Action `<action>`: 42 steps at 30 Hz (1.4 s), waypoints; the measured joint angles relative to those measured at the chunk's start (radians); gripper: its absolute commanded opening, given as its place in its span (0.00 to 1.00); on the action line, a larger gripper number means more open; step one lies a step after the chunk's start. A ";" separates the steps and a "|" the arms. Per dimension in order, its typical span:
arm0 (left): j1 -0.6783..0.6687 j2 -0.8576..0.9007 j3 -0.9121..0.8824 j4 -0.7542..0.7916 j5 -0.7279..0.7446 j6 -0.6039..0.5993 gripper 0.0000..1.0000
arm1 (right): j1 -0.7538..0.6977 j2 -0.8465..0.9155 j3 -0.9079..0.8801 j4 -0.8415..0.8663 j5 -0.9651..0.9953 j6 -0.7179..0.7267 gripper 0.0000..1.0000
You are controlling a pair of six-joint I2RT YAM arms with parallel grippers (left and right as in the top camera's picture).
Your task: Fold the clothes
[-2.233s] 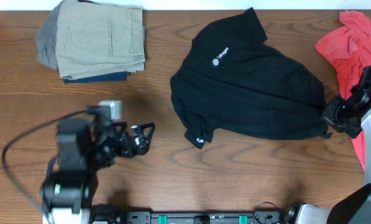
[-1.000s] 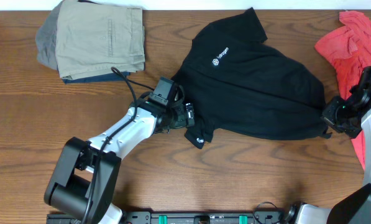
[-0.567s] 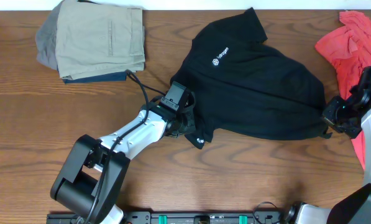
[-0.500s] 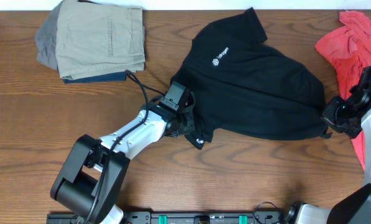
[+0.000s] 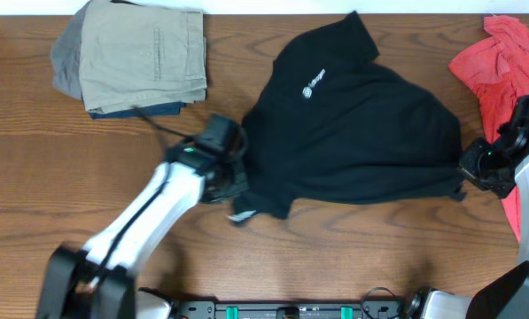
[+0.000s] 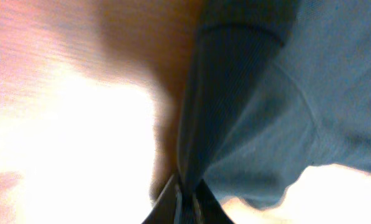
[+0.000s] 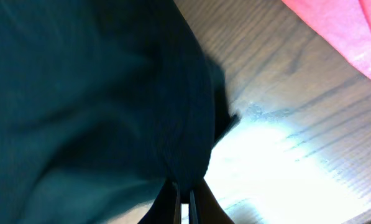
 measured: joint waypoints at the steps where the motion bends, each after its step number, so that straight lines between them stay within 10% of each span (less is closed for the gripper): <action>1: 0.016 -0.032 0.001 -0.034 -0.016 0.002 0.06 | 0.000 0.000 0.000 0.000 -0.013 0.000 0.03; 16: 0.095 -0.166 0.002 -0.292 -0.085 0.049 0.06 | 0.063 0.001 -0.064 0.008 -0.070 0.000 0.08; 18: 0.095 -0.166 0.002 -0.320 -0.086 0.050 0.06 | 0.063 0.001 -0.071 0.008 -0.062 0.004 0.36; 25: 0.095 -0.166 0.002 -0.370 -0.124 0.050 0.06 | 0.062 0.001 -0.071 0.001 -0.001 0.015 0.75; 42: 0.095 -0.166 0.002 -0.384 -0.160 0.052 0.06 | 0.128 0.003 -0.285 0.061 -0.078 -0.009 0.79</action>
